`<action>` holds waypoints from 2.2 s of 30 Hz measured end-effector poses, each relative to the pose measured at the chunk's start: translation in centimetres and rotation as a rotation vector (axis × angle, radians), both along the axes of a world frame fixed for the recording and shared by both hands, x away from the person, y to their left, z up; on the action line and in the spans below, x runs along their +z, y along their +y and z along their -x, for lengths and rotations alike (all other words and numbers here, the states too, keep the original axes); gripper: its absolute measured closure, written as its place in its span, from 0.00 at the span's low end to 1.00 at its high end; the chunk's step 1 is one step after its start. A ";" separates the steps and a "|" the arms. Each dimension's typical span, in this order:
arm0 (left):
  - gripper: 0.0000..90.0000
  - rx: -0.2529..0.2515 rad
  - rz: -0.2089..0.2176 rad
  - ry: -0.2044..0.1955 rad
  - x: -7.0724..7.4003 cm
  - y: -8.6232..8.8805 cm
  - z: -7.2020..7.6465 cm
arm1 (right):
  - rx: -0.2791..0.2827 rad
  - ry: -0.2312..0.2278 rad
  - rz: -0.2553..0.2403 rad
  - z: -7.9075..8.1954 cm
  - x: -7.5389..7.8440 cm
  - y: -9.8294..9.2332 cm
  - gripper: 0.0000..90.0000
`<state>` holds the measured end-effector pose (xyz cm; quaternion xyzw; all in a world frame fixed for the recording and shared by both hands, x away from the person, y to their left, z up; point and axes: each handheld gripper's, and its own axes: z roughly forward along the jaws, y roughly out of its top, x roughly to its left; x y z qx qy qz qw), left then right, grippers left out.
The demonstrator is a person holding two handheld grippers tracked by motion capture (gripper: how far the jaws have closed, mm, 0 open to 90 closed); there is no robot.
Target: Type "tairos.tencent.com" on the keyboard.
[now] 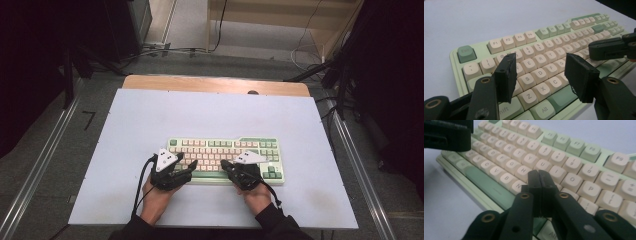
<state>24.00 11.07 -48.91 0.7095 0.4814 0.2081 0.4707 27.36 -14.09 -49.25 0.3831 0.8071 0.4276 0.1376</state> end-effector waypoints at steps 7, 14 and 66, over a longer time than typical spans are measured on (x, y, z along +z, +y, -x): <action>0.48 0.015 0.008 -0.008 0.2 0.7 0.0 | -0.037 -0.008 -0.056 -0.4 0.7 -1.2 0.64; 0.48 0.033 0.014 -0.019 0.3 1.2 0.0 | -0.076 -0.009 -0.064 -0.8 1.1 -2.4 0.39; 0.30 0.256 -0.007 -0.005 0.1 8.3 1.7 | -0.321 -0.074 -0.045 0.2 2.4 -14.9 0.28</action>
